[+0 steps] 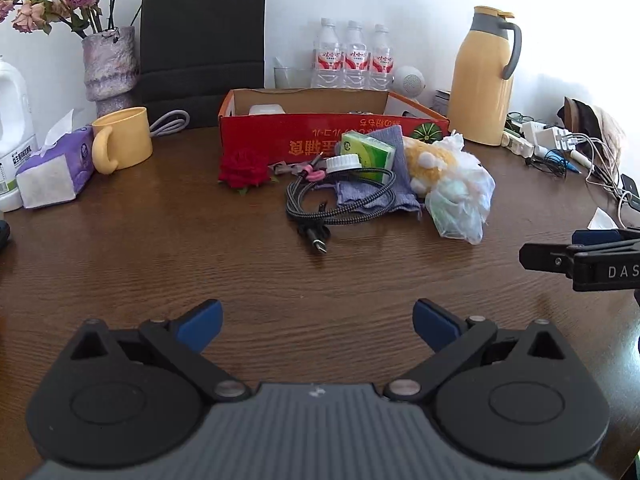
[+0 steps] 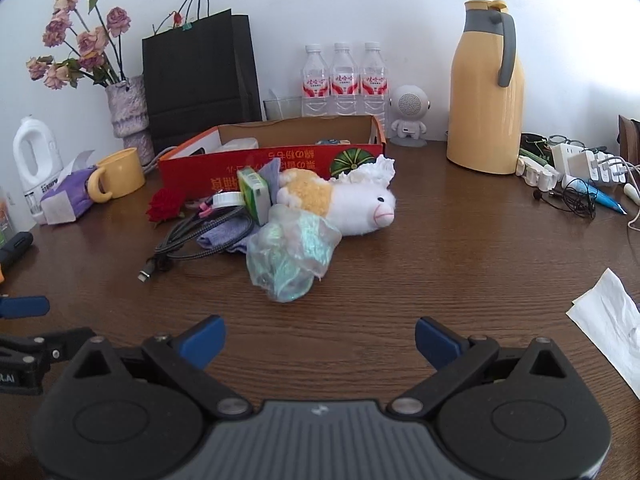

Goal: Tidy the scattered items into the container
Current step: 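Grasp the white bottle cap with the left gripper while the right grasps the clear bag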

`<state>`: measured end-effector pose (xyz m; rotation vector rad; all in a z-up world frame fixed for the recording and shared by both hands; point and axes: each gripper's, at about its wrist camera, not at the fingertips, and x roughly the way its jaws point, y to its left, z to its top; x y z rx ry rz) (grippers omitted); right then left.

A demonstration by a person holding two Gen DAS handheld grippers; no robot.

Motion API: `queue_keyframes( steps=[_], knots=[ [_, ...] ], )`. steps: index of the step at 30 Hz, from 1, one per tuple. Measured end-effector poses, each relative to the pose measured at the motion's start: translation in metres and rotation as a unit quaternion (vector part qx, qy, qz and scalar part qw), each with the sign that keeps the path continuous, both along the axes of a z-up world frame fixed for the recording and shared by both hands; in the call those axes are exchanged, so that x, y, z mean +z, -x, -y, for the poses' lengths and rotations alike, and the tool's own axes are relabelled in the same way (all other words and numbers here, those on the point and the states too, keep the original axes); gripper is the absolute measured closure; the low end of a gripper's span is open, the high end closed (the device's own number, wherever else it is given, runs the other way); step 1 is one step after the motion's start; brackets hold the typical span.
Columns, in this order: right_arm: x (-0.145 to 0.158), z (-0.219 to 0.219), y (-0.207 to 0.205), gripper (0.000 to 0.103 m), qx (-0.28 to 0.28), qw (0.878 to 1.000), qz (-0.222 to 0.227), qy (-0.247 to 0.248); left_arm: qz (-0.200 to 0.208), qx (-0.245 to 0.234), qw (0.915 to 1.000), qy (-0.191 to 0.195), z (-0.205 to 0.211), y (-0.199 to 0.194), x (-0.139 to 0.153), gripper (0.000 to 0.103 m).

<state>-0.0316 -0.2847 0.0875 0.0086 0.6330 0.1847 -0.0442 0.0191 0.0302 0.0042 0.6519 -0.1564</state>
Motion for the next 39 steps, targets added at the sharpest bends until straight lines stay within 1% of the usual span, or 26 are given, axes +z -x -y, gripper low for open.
queue_keyframes(
  steps=[2,4,5,6,7,8,9,11,13,16,18,19,22,23,24,25,26,27,30,34,36,39],
  knots=[
    [0.002,0.001,-0.013,0.002,0.002,1.0,0.003,-0.009,0.004,-0.001,0.9998,0.02,-0.003,-0.019,0.007,0.0],
    [0.004,0.0,-0.028,0.003,0.004,1.0,0.002,-0.02,0.017,-0.006,0.999,0.041,-0.006,-0.04,0.016,0.001],
    [0.004,-0.001,-0.035,0.004,0.007,1.0,0.003,-0.026,0.021,-0.01,0.9985,0.049,-0.007,-0.051,0.02,0.004],
    [0.005,-0.003,-0.042,0.005,0.011,0.999,0.003,-0.03,0.023,-0.014,0.9981,0.056,-0.007,-0.065,0.024,0.012],
    [0.005,-0.006,-0.048,0.007,0.016,0.999,0.001,-0.03,0.026,-0.018,0.9976,0.062,-0.005,-0.08,0.028,0.017],
    [0.005,-0.01,-0.054,0.01,0.022,0.999,0.0,-0.029,0.027,-0.021,0.9972,0.066,-0.004,-0.094,0.031,0.027],
    [0.004,-0.014,-0.06,0.011,0.026,0.999,-0.001,-0.028,0.027,-0.027,0.9968,0.071,-0.002,-0.11,0.034,0.033],
    [0.001,-0.02,-0.07,0.017,0.032,0.999,-0.007,-0.025,0.017,-0.035,0.996,0.081,0.003,-0.141,0.035,0.034],
    [-0.003,-0.023,-0.079,0.017,0.035,0.999,-0.015,-0.029,0.001,-0.046,0.9957,0.08,0.012,-0.169,0.028,0.035],
    [-0.007,-0.027,-0.088,0.019,0.035,0.999,-0.021,-0.031,-0.03,-0.059,0.9948,0.077,0.023,-0.2,0.013,0.035],
    [-0.009,-0.03,-0.092,0.019,0.036,0.999,-0.02,-0.03,-0.047,-0.064,0.9936,0.081,0.026,-0.213,0.002,0.047],
    [-0.01,-0.031,-0.093,0.02,0.038,0.999,-0.018,-0.028,-0.054,-0.064,0.9927,0.087,0.026,-0.216,-0.001,0.048],
    [-0.013,-0.034,-0.098,0.021,0.039,0.999,-0.016,-0.027,-0.064,-0.066,0.992,0.087,0.029,-0.222,-0.008,0.049],
    [-0.014,-0.034,-0.1,0.025,0.041,0.999,-0.019,-0.03,-0.065,-0.067,0.992,0.085,0.031,-0.224,-0.009,0.049],
    [-0.016,-0.034,-0.101,0.027,0.042,0.998,-0.022,-0.033,-0.068,-0.066,0.992,0.084,0.032,-0.225,-0.01,0.054],
    [-0.018,-0.034,-0.103,0.037,0.044,0.998,-0.027,-0.037,-0.07,-0.062,0.9922,0.082,0.033,-0.226,-0.01,0.06],
    [-0.02,-0.034,-0.105,0.045,0.047,0.998,-0.031,-0.04,-0.071,-0.057,0.9924,0.083,0.032,-0.227,-0.011,0.062],
    [-0.022,-0.034,-0.106,0.048,0.048,0.997,-0.035,-0.043,-0.068,-0.053,0.9926,0.086,0.031,-0.226,-0.011,0.062],
    [-0.022,-0.032,-0.103,0.053,0.046,0.997,-0.03,-0.047,-0.045,-0.047,0.9937,0.092,0.028,-0.214,-0.002,0.062],
    [-0.01,-0.029,-0.093,0.056,0.041,0.998,-0.011,-0.045,-0.007,-0.05,0.9949,0.087,0.024,-0.179,0.024,0.062],
    [-0.001,-0.029,-0.084,0.056,0.041,0.998,0.004,-0.047,0.021,-0.038,0.9961,0.077,0.022,-0.153,0.038,0.062],
    [0.012,-0.03,-0.067,0.056,0.045,0.997,0.023,-0.05,0.067,-0.019,0.9963,0.051,0.021,-0.109,0.054,0.062]
  ],
)
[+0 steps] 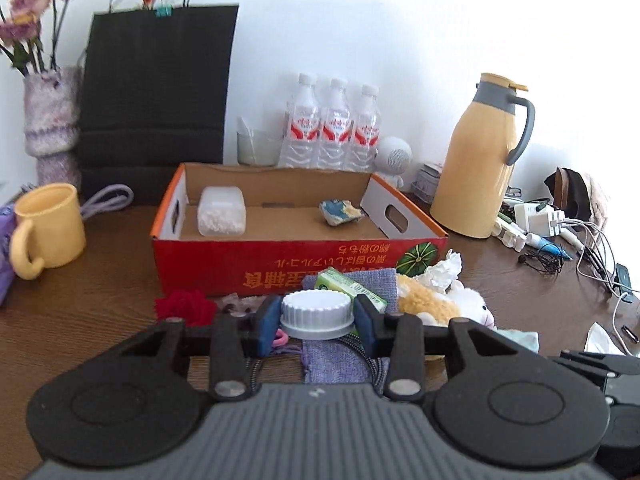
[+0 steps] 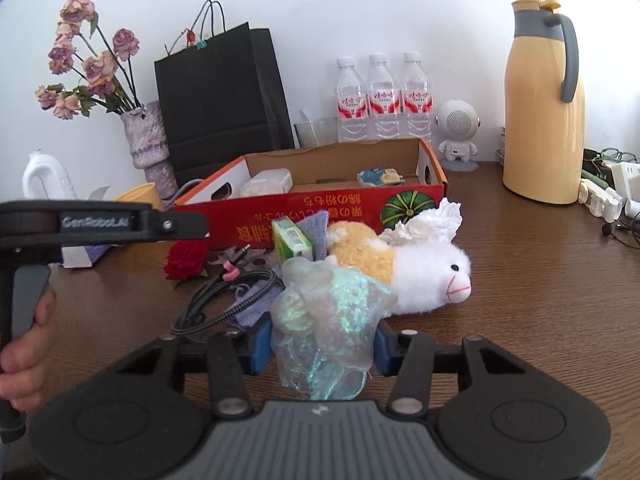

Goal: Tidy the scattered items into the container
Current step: 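Grasp the white bottle cap with the left gripper while the right grasps the clear bag, then carry the cap and clear bag into the cardboard box and release both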

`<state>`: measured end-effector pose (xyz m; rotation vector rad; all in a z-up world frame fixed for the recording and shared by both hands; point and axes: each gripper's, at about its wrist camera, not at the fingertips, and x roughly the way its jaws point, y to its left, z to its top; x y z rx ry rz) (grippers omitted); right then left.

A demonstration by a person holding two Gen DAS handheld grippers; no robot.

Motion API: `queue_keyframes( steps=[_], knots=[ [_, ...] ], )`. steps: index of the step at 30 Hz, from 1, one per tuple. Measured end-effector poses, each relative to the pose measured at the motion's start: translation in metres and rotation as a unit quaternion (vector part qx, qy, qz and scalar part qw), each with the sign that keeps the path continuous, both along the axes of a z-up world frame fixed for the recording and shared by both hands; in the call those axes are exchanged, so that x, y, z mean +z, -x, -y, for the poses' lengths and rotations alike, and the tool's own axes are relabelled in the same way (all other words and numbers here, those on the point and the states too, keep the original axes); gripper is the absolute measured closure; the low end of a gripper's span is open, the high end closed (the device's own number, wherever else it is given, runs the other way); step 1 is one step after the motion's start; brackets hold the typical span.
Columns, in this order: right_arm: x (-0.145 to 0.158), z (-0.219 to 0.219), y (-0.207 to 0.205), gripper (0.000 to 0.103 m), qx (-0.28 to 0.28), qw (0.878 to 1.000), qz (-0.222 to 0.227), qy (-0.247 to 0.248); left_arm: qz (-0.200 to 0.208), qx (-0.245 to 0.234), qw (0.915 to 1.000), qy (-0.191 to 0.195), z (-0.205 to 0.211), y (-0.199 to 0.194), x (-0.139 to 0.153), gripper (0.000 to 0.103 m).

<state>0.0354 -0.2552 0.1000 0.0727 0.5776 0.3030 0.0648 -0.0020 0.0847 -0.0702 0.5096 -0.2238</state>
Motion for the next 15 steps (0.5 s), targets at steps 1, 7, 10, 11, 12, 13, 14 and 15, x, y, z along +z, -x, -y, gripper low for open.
queue_keyframes(
  steps=[1,7,10,11,12,13,14,15],
  knots=[
    [0.004,-0.001,0.007,0.056,0.002,1.0,0.008,0.001,0.012,0.007,0.9999,-0.009,0.0,0.014,0.003,0.062],
    [0.021,-0.009,0.053,0.056,0.015,0.999,0.036,0.003,0.05,0.051,0.997,-0.033,0.003,0.091,0.002,0.062],
    [0.021,-0.014,0.076,0.055,0.025,0.999,0.035,0.004,0.039,0.062,0.9971,-0.021,0.002,0.12,-0.007,0.062],
    [0.02,-0.015,0.084,0.055,0.03,0.999,0.034,0.005,0.039,0.065,0.9969,-0.02,0.002,0.13,-0.011,0.062],
    [0.018,-0.017,0.093,0.055,0.035,0.999,0.034,0.008,0.04,0.067,0.9967,-0.019,0.002,0.14,-0.013,0.062],
    [0.016,-0.018,0.102,0.055,0.038,0.999,0.034,0.012,0.041,0.066,0.9968,-0.019,0.002,0.15,-0.016,0.062],
    [0.015,-0.019,0.111,0.055,0.038,0.999,0.034,0.014,0.041,0.065,0.9969,-0.02,0.003,0.157,-0.018,0.062],
    [0.014,-0.019,0.118,0.055,0.038,0.999,0.034,0.013,0.041,0.064,0.9968,-0.023,0.004,0.164,-0.019,0.062]
  ],
)
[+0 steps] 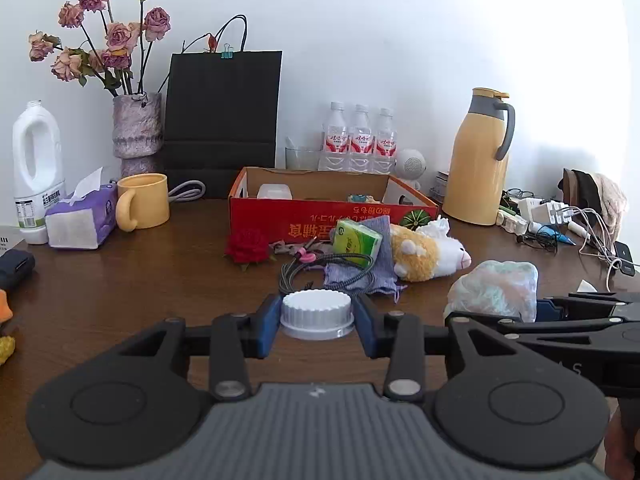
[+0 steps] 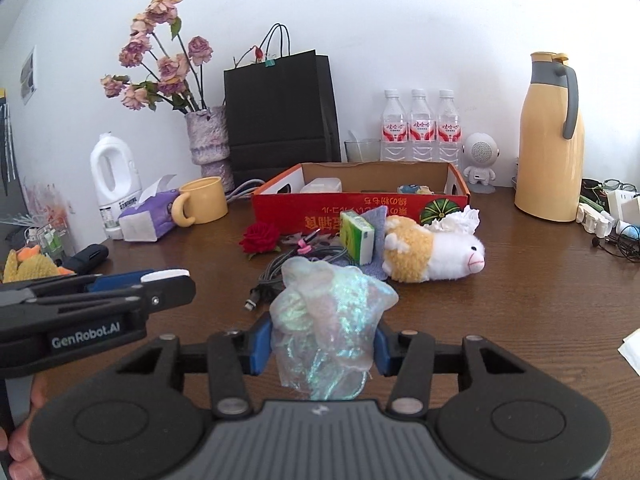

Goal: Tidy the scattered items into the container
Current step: 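Carry the cap and clear bag into the cardboard box and release both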

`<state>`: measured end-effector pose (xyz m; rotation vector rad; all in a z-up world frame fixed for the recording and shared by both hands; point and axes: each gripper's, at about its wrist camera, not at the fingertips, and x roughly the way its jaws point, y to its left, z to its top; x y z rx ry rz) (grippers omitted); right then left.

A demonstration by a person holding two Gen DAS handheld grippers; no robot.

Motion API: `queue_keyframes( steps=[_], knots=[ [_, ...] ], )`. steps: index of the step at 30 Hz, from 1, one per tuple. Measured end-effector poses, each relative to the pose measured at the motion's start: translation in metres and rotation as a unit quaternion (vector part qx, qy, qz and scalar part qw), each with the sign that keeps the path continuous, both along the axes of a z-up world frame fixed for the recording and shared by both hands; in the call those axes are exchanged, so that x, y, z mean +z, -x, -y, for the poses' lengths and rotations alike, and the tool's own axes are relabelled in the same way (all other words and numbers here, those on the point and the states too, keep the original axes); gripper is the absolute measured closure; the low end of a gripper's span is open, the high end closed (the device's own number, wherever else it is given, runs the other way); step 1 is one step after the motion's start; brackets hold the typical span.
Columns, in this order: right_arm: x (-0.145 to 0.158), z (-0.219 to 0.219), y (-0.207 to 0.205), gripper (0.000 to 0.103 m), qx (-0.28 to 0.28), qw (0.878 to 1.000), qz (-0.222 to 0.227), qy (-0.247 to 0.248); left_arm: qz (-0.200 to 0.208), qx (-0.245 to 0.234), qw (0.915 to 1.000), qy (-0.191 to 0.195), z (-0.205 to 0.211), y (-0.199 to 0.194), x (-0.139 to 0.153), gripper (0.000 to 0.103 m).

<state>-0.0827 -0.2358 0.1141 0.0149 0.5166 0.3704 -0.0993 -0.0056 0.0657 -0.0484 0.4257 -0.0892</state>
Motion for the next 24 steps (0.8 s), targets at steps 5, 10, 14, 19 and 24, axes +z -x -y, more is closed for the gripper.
queue_keyframes(
  steps=[5,10,14,19,24],
  knots=[
    [0.001,-0.002,0.022,0.055,0.001,1.0,0.005,-0.004,0.006,-0.01,0.9999,-0.007,0.002,0.022,0.002,0.062],
    [0.016,-0.002,0.001,0.055,-0.004,1.0,0.014,-0.003,0.012,-0.005,0.9998,0.014,-0.006,-0.003,0.018,0.062],
    [0.034,-0.004,-0.041,0.055,0.008,1.0,0.017,0.013,0.015,-0.025,0.9992,0.028,-0.006,-0.05,0.041,0.062],
    [0.062,-0.007,-0.126,0.055,0.011,0.999,0.035,0.009,0.032,-0.04,0.9983,0.028,0.008,-0.142,0.071,0.062],
    [0.099,0.0,-0.228,0.055,-0.006,0.998,0.056,0.006,0.045,-0.015,0.9987,0.021,0.018,-0.243,0.098,0.062]
  ],
)
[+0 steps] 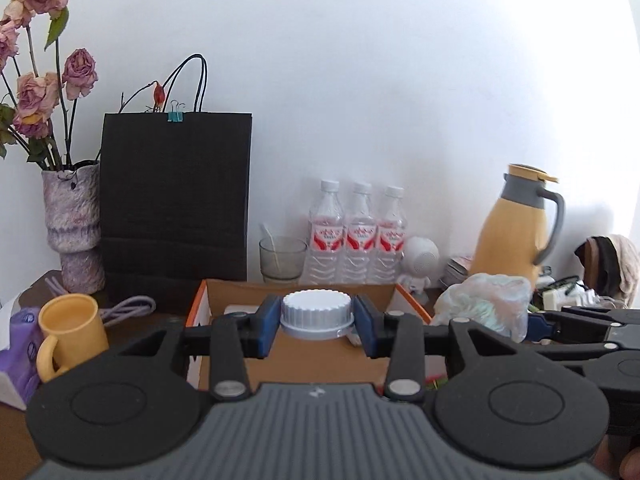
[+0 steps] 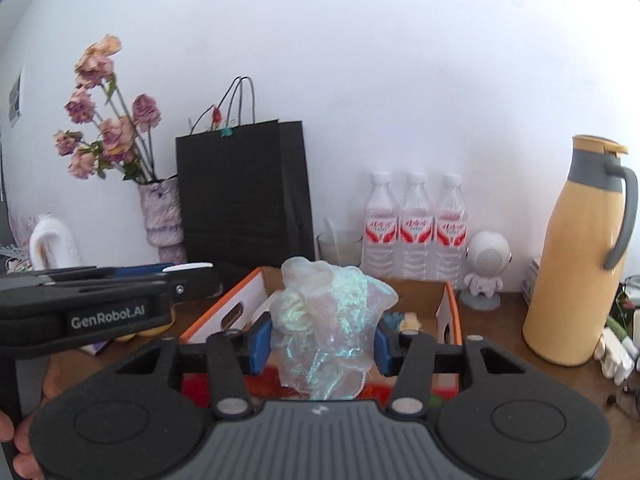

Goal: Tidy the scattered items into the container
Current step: 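Carry the cap and clear bag into the cardboard box and release both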

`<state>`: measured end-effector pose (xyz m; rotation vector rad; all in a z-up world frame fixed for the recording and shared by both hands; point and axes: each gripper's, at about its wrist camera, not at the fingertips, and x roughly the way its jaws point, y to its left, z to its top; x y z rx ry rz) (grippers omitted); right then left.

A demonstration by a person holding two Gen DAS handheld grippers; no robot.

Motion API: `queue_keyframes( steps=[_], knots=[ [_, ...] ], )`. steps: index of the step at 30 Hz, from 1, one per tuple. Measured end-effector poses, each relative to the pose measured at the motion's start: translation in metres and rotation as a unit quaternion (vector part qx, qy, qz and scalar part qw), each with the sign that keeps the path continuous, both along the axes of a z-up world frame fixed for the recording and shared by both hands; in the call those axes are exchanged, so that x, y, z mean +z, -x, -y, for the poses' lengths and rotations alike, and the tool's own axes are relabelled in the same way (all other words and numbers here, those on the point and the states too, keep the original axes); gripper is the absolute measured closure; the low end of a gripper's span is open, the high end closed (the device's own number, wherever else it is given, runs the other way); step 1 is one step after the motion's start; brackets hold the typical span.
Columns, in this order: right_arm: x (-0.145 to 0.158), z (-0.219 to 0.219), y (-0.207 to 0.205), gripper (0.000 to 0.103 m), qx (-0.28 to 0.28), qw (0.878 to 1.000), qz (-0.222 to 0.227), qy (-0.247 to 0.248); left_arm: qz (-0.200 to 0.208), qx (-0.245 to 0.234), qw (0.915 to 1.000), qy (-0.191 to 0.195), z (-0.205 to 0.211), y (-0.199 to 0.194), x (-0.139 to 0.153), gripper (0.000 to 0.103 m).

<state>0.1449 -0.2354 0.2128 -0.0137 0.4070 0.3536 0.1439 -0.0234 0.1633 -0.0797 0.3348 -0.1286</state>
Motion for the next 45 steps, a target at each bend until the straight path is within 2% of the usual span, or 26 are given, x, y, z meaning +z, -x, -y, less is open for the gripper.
queue_keyframes(
  steps=[3,4,7,9,11,14,16,18,19,22,24,25,27,28,30,33,36,38,40,43,45],
  knots=[
    [0.009,0.012,-0.057,0.052,0.005,0.999,-0.036,0.007,0.0,0.004,1.0,-0.001,0.004,-0.047,0.007,0.062],
    [0.007,0.014,-0.077,0.05,0.007,0.998,-0.062,0.018,-0.011,-0.005,0.9999,0.002,0.005,-0.063,0.004,0.062],
    [-0.01,0.022,-0.139,0.052,0.001,0.985,-0.168,0.043,-0.079,-0.016,0.9966,0.017,0.007,-0.117,-0.019,0.062],
    [-0.033,0.029,-0.177,0.055,0.003,0.967,-0.25,0.04,-0.144,-0.027,0.9893,0.003,0.015,-0.15,-0.04,0.062],
    [-0.056,0.03,-0.205,0.055,0.007,0.947,-0.318,0.038,-0.211,-0.039,0.9765,-0.013,0.024,-0.177,-0.061,0.062],
    [-0.081,0.024,-0.227,0.054,-0.006,0.925,-0.375,0.055,-0.288,-0.039,0.9566,0.021,0.025,-0.203,-0.089,0.062],
    [-0.096,0.019,-0.229,0.053,-0.008,0.916,-0.393,0.079,-0.306,-0.033,0.9513,0.013,0.026,-0.209,-0.101,0.062],
    [-0.104,0.016,-0.23,0.05,-0.011,0.912,-0.398,0.1,-0.312,-0.031,0.9497,0.003,0.027,-0.21,-0.108,0.062],
    [-0.104,0.016,-0.23,0.048,-0.012,0.912,-0.395,0.107,-0.322,-0.031,0.9462,0.004,0.027,-0.21,-0.111,0.062],
    [-0.102,0.018,-0.23,0.043,-0.012,0.909,-0.402,0.105,-0.365,-0.042,0.93,0.018,0.023,-0.214,-0.12,0.058],
    [-0.097,0.021,-0.231,0.039,-0.016,0.905,-0.414,0.094,-0.378,-0.035,0.9248,0.023,0.018,-0.213,-0.12,0.042],
    [-0.094,0.022,-0.231,0.035,-0.015,0.904,-0.416,0.094,-0.381,-0.033,0.9238,0.023,0.015,-0.212,-0.117,0.039],
    [-0.086,0.022,-0.231,0.029,-0.012,0.904,-0.418,0.093,-0.381,-0.033,0.9237,0.023,0.01,-0.21,-0.11,0.028],
    [-0.082,0.022,-0.232,0.024,-0.014,0.903,-0.419,0.089,-0.379,-0.032,0.9243,0.025,0.006,-0.208,-0.105,0.027],
    [-0.072,0.023,-0.233,0.024,-0.018,0.904,-0.419,0.081,-0.373,-0.028,0.9272,0.022,0.0,-0.206,-0.09,0.021],
    [-0.053,0.018,-0.234,0.024,-0.026,0.907,-0.415,0.067,-0.364,-0.014,0.9313,-0.003,-0.005,-0.203,-0.064,0.013],
    [-0.034,0.009,-0.231,0.023,-0.031,0.912,-0.407,0.054,-0.365,0.015,0.9304,-0.028,-0.01,-0.2,-0.041,0.007],
    [-0.022,0.001,-0.226,0.021,-0.028,0.916,-0.395,0.065,-0.374,0.038,0.9261,-0.035,-0.015,-0.195,-0.03,0.001],
    [-0.012,-0.003,-0.219,0.015,-0.027,0.919,-0.389,0.066,-0.375,0.042,0.9256,-0.034,-0.02,-0.187,-0.022,0.0],
    [-0.005,-0.004,-0.206,0.015,-0.034,0.92,-0.385,0.065,-0.372,0.053,0.926,-0.04,-0.028,-0.173,-0.011,0.0],
    [0.001,-0.005,-0.194,0.015,-0.035,0.924,-0.376,0.063,-0.363,0.06,0.9291,-0.031,-0.033,-0.164,-0.006,0.0]
  ],
)
